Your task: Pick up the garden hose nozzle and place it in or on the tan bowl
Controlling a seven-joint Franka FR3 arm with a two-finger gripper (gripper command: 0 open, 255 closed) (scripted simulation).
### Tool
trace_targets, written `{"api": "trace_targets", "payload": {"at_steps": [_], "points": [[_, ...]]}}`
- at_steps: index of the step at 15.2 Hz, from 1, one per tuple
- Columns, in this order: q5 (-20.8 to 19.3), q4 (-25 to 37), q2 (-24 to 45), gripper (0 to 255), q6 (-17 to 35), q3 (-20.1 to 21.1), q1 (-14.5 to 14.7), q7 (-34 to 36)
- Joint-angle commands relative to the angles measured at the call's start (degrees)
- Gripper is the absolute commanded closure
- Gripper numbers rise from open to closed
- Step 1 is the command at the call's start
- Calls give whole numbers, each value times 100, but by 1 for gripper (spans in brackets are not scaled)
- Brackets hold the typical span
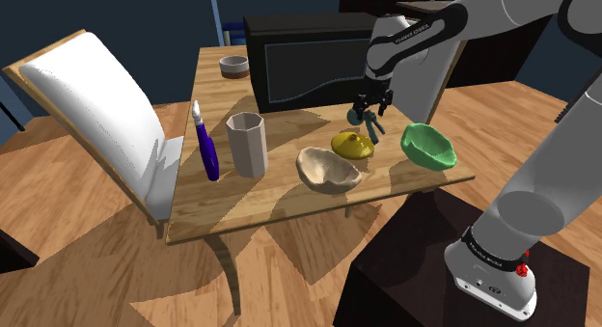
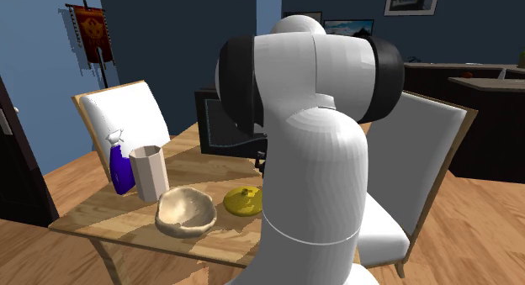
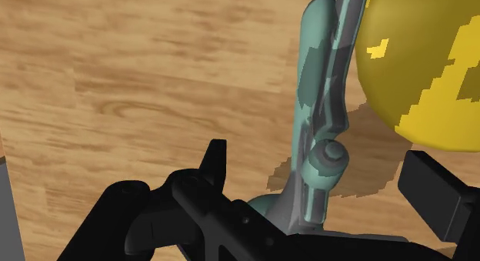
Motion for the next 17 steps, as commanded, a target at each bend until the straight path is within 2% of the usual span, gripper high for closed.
{"api": "trace_targets", "payload": {"at_steps": [1, 5, 6, 15, 17], "points": [[2, -1, 9, 0, 13, -3, -3, -6], [2, -1, 9, 0, 12, -3, -2, -5], [2, -1, 9, 255, 12, -3, -2, -5], [2, -1, 9, 255, 13, -3, -3, -6], [-10, 76, -67, 255, -140, -1, -1, 1]]}}
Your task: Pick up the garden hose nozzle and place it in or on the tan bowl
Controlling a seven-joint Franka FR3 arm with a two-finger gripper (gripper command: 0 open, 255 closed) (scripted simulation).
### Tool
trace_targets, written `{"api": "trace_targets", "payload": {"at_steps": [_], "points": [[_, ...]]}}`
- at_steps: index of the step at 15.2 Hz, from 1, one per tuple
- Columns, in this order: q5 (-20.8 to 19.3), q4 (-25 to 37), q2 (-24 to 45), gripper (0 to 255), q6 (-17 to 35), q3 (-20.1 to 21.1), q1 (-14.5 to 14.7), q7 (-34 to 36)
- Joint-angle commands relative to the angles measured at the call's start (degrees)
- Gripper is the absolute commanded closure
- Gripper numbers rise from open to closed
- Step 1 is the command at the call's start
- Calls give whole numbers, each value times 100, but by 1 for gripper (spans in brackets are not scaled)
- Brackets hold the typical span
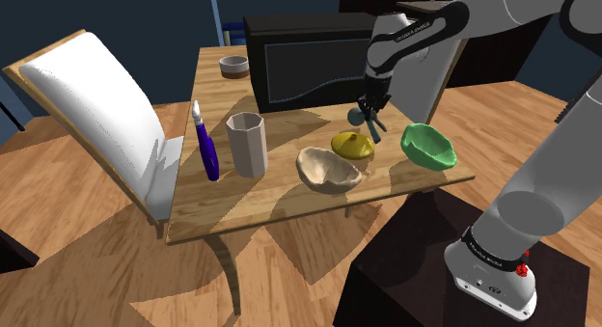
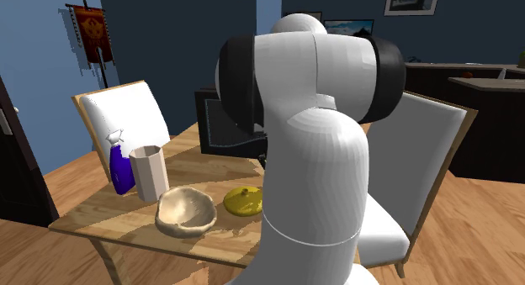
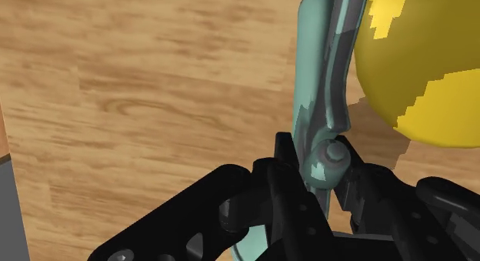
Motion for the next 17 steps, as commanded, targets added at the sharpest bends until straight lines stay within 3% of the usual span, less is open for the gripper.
{"api": "trace_targets", "payload": {"at_steps": [1, 17], "points": [[-11, 73, -69, 255, -140, 4, 3, 11], [-58, 894, -471, 255, -1360, 27, 13, 33]]}}
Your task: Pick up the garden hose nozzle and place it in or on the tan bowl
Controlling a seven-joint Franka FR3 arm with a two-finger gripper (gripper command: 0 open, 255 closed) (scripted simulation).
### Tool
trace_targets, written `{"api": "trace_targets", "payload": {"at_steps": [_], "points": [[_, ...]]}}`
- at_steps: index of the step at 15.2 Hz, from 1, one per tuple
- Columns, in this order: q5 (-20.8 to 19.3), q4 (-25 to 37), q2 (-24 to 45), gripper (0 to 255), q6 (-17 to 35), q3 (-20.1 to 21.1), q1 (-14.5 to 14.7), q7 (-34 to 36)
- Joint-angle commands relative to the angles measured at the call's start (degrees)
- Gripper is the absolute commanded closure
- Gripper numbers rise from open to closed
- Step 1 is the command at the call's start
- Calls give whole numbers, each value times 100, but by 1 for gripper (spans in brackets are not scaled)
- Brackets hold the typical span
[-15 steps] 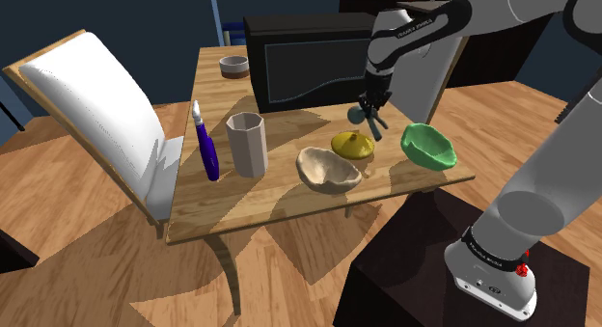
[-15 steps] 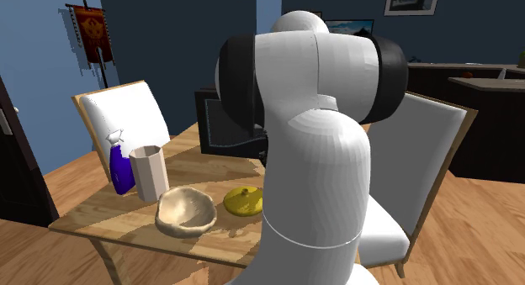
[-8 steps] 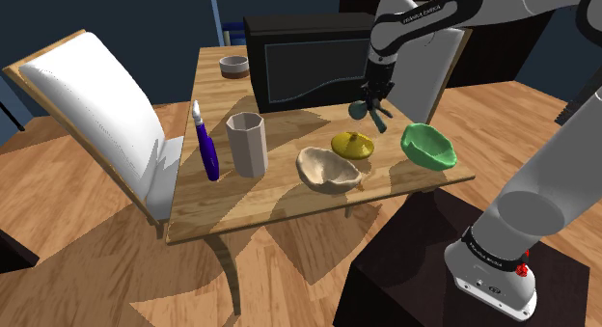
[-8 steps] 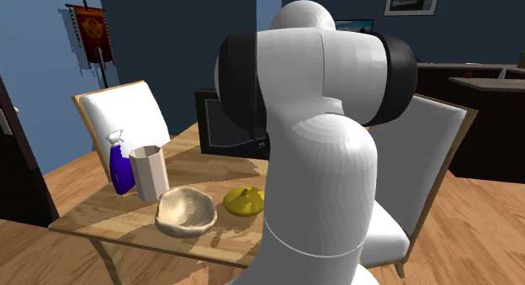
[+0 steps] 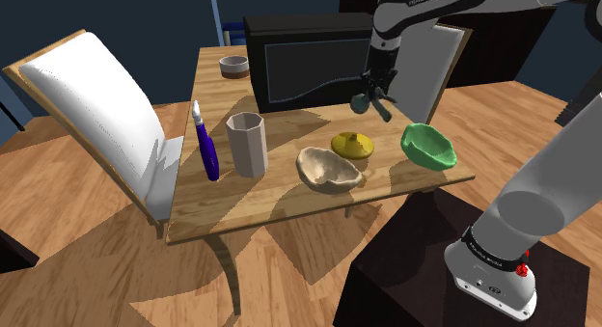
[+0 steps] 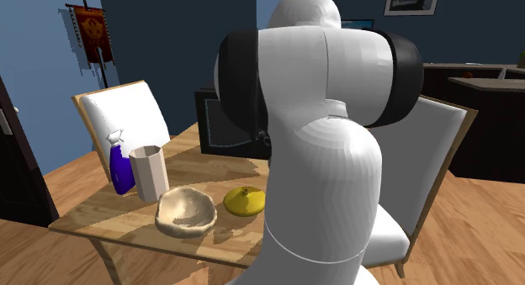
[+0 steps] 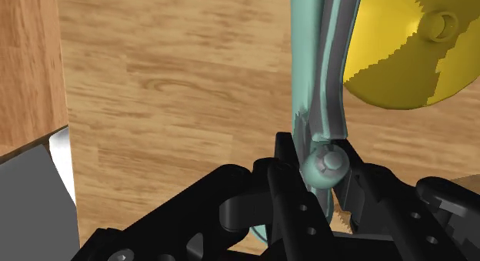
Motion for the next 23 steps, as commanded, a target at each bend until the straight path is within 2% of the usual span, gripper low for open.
{"api": "trace_targets", "payload": {"at_steps": [1, 14, 23], "points": [[-6, 113, -55, 255, -167, 2, 0, -1], [-6, 1002, -133, 255, -1134, 17, 9, -12], [74, 303, -947, 255, -1278, 743, 493, 1178]]}}
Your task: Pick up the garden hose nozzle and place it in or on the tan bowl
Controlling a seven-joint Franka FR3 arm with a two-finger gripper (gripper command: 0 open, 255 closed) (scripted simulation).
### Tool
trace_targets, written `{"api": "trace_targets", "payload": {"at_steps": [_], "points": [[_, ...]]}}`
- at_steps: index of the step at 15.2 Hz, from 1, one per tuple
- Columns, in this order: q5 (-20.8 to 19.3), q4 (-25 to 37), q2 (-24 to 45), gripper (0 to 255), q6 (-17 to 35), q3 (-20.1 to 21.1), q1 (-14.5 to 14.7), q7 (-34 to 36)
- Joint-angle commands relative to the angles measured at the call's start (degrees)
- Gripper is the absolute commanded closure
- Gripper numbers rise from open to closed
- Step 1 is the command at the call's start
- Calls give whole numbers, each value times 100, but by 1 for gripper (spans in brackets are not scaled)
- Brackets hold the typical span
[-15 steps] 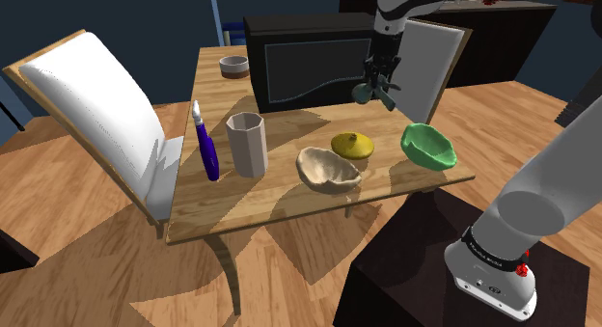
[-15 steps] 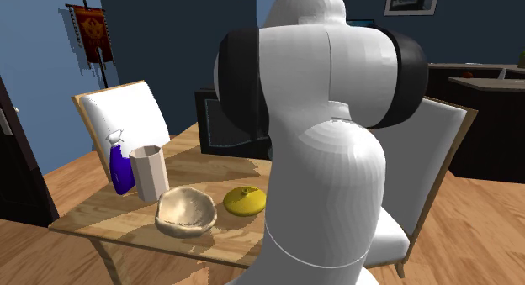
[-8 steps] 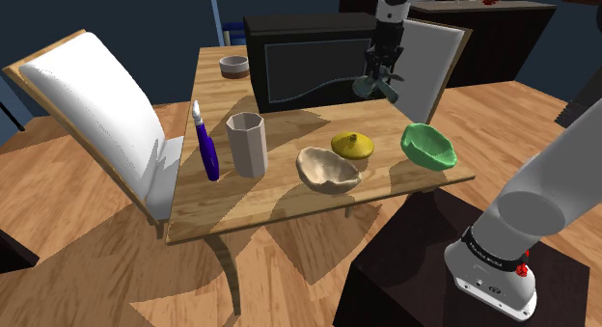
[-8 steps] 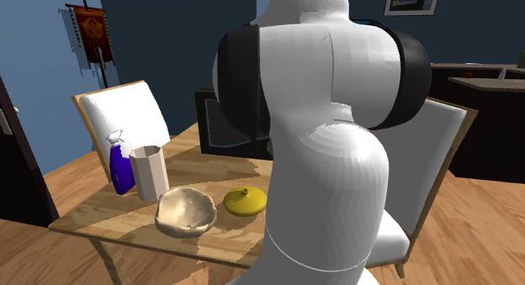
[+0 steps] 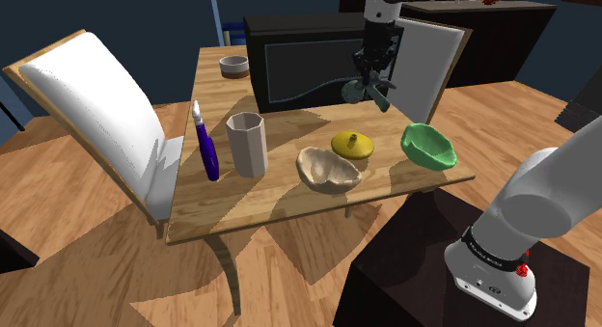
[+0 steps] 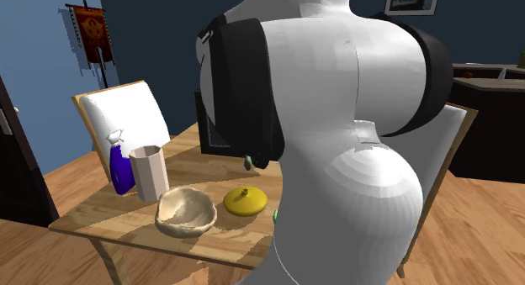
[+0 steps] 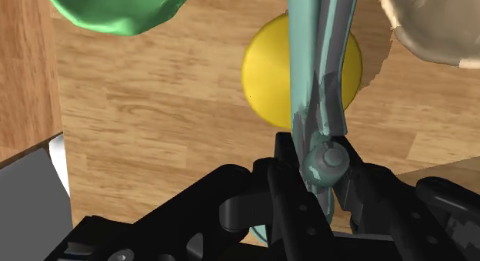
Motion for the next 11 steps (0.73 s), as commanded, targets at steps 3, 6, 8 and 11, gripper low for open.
{"api": "trace_targets", "payload": {"at_steps": [3, 6, 8, 11], "points": [[95, -195, -244, 255, -61, 338, 209, 527], [187, -252, -365, 255, -128, 606, 372, 929], [252, -257, -415, 255, -173, 788, 480, 1200], [351, -218, -446, 255, -239, 1067, 640, 1610]]}}
